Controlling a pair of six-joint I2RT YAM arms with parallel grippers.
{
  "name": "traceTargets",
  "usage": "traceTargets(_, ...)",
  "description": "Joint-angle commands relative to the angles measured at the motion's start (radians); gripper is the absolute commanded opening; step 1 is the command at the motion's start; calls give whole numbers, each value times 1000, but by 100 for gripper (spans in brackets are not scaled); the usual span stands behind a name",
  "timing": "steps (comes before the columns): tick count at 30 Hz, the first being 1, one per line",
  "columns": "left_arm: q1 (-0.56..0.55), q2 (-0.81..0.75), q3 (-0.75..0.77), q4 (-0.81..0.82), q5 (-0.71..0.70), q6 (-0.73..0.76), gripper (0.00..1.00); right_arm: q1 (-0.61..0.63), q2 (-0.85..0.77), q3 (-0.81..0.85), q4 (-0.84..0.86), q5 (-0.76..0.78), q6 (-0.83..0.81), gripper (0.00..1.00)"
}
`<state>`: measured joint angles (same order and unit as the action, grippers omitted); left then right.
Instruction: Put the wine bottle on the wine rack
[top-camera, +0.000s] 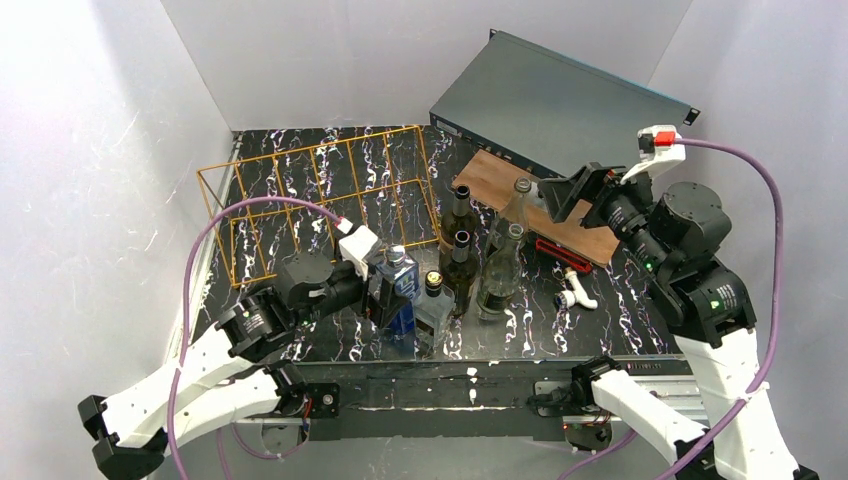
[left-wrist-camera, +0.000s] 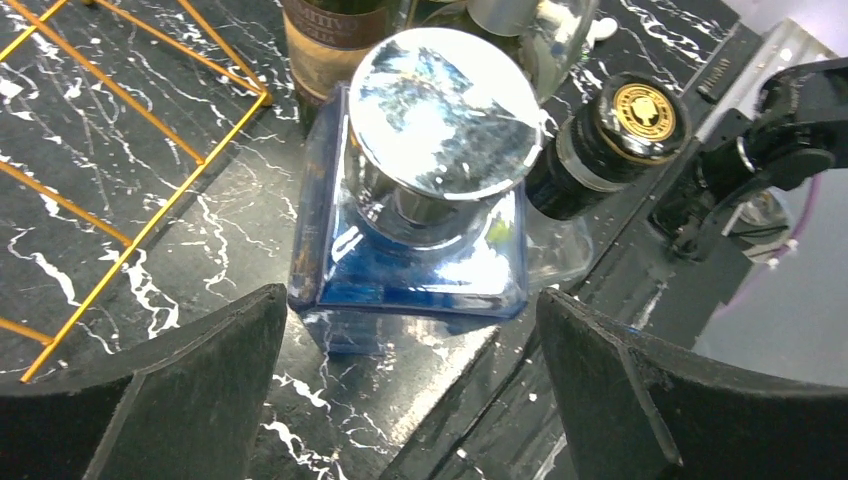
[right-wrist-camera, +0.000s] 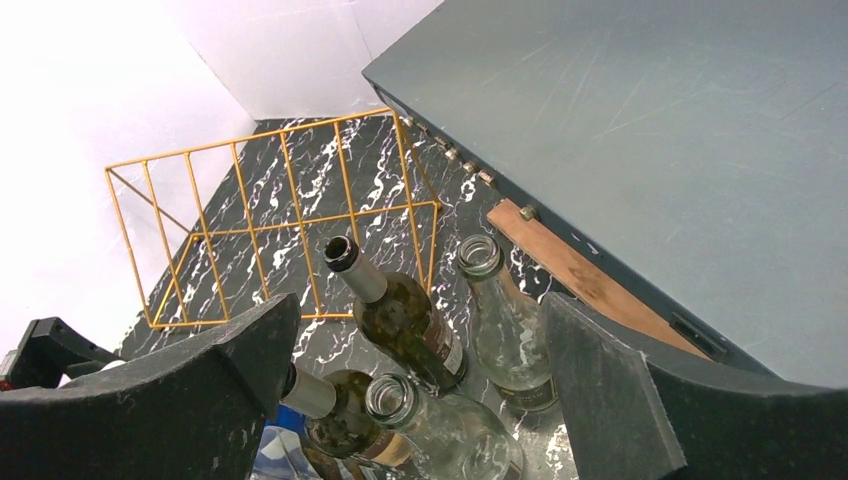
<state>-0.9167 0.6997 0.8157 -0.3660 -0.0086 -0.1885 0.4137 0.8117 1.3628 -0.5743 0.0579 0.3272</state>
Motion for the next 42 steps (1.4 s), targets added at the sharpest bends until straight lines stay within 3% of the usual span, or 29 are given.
traceTargets(1, -26, 23, 5, 16, -138, 7, 90, -1, -21, 2, 42, 28, -26, 100)
traceTargets(7, -35, 47, 12, 9, -152, -9, 81, -1, -32, 3, 40, 30, -31, 100)
traceTargets(31, -99, 88, -42, 73, -259, -73, 84, -1, -42, -19, 48, 33, -28, 100)
traceTargets(42, -102, 46, -21, 67, -291, -42, 44, -1, -62, -25, 48, 52, -30, 100)
